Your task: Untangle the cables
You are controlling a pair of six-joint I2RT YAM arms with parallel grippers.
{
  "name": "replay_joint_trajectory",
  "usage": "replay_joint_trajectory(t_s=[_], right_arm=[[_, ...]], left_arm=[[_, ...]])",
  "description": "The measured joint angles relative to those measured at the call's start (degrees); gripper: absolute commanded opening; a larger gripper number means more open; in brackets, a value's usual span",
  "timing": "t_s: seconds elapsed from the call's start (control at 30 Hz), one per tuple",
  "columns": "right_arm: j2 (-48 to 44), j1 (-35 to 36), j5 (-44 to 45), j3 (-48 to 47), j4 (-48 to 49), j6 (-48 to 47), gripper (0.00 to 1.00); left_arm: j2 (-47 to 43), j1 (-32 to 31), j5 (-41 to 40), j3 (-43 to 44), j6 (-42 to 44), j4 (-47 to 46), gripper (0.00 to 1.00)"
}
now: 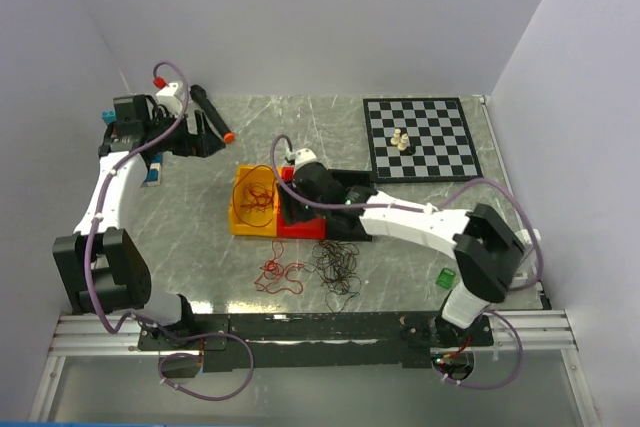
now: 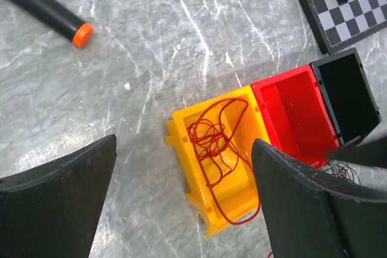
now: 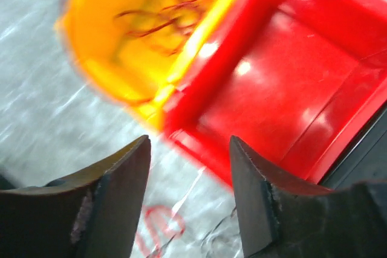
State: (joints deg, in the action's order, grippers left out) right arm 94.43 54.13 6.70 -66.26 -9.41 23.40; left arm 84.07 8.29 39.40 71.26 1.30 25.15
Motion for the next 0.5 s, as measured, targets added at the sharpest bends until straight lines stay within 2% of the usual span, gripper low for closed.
replay_joint_trajectory(t_s=[0.1,0.23,0.33,0.5], right_arm=[[-3.89,3.87,0.63,1.16,-0.48,-1.44,0.74],[-6.45,10.45,0.15,3.04,-0.74,-3.45,0.75],[-5.42,13.68,-1.01,3.69,-2.78,-3.98,0.75],[-0.2,14.64,-0.85,2.49,-5.75,-4.61,0.72]], left_arm=[[-0.85,-0.17,-1.84,-0.59,0.0,0.63,0.97],[-2.05,-0.59,-4.83,-1.95,0.63,2.56,0.97],[-2.86,-0.57,-6.56,-2.95,1.25,3.39,0.97],[-3.37,-0.57,-8.41,-3.72,2.08,4.42,0.97]])
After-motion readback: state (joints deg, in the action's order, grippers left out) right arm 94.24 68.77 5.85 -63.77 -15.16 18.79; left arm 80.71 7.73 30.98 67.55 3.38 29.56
